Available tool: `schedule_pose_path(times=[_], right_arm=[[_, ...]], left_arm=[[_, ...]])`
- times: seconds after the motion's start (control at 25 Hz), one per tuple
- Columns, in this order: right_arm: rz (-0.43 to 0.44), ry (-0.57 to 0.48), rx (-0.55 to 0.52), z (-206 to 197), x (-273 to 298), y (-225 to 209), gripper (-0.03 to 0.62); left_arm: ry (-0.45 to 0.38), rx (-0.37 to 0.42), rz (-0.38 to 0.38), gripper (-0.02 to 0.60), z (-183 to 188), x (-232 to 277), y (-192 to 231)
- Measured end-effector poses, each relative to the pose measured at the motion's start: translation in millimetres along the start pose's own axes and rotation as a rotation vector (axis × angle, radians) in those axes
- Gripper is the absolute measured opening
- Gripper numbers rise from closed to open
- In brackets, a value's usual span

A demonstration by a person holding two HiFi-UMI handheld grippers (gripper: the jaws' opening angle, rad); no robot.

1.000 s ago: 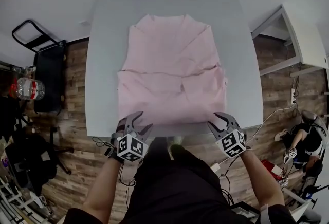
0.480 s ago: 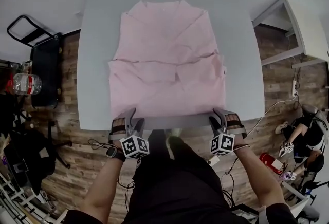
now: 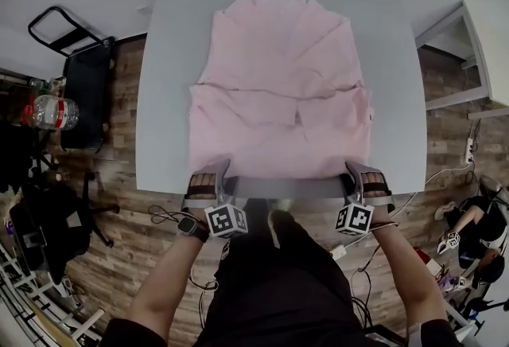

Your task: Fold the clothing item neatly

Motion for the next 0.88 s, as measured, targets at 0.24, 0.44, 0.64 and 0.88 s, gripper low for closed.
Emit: schedule_pose_path(times=[0.24,0.44,0.64,0.88], right_arm=[[0.015,0.003,0.014,5,1,4,0.055],[0.044,-0.011,0.055,9,5,-1,0.034],[0.109,-0.066,0.092,12,-11,-5,0.031],[0.189,-0.116,0.144,13,-57,-3,0.031]], left_arm=[[0.044,0.071,-0.086,0.247,4,4,-4],[0.081,0.033,-0.279,0.120,4,12,-6],[0.067,0.028,-0.312,0.020,-2,7,-6],[0.047,0.100,-0.450,0.020,9,-34,-4]])
Point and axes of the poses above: the fingertips, and each gripper's own axes: x forward along the fingers, y to its left, z out of its top, the point moved 4 cm from there along -x, backward along the fingers, and after that the axes turned 4 degrees about -y, right-handed, at the moved point
